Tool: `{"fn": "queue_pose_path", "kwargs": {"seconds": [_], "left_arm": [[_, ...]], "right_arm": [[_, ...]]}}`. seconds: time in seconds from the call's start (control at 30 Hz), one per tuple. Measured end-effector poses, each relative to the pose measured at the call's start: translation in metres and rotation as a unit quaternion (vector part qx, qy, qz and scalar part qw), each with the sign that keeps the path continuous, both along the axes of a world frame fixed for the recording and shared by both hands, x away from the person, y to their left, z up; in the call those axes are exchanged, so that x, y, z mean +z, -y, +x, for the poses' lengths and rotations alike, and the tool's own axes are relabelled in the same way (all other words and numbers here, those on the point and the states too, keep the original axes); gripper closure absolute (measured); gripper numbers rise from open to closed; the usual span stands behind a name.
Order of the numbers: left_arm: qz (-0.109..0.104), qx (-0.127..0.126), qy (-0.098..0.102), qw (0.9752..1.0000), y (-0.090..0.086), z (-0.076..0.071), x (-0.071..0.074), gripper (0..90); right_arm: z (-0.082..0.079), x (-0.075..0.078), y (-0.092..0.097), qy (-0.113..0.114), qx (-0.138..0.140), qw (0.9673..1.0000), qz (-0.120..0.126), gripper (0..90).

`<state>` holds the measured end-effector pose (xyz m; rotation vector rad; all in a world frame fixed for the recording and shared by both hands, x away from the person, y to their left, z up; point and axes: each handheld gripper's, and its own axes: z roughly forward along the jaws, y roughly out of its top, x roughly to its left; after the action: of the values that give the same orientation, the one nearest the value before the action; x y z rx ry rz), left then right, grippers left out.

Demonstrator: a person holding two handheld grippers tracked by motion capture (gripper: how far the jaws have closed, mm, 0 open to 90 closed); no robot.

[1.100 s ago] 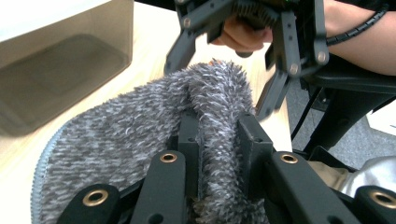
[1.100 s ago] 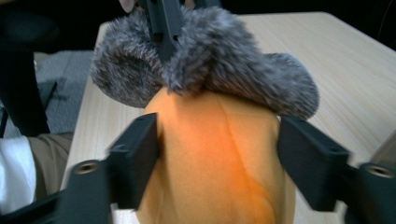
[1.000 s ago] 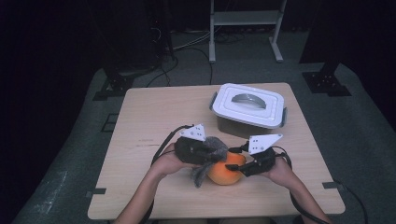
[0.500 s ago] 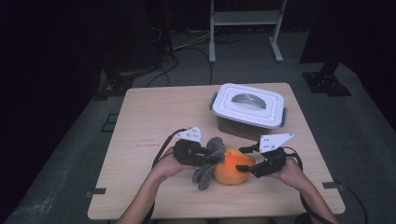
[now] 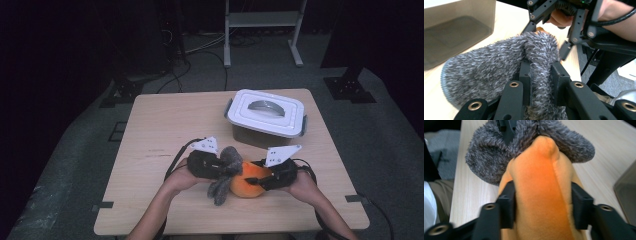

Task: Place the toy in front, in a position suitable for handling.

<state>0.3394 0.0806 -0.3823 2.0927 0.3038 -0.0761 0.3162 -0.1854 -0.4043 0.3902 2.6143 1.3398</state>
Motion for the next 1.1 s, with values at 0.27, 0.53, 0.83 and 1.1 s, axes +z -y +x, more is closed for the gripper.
{"fn": "queue_pose_path", "kwargs": {"seconds": [0.27,0.53,0.83,1.1], "left_arm": [[-0.035,-0.002,0.030,0.9989,-0.021,-0.008,0.036,74.0],[-0.019,-0.009,-0.004,0.9998,-0.023,-0.005,0.015,74.1],[-0.020,-0.005,-0.023,0.9995,-0.021,-0.001,-0.008,74.2],[-0.008,0.006,-0.020,0.9997,-0.021,-0.001,-0.009,74.1]], "right_arm": [[0.009,0.005,-0.006,0.000,0.049,0.9939,0.099,53.5],[0.017,-0.016,-0.022,-0.035,0.099,0.9884,0.110,52.1],[0.014,-0.028,-0.004,-0.030,0.075,0.9941,0.073,46.6],[0.011,-0.022,-0.004,-0.048,0.050,0.9961,0.055,23.7]]}}
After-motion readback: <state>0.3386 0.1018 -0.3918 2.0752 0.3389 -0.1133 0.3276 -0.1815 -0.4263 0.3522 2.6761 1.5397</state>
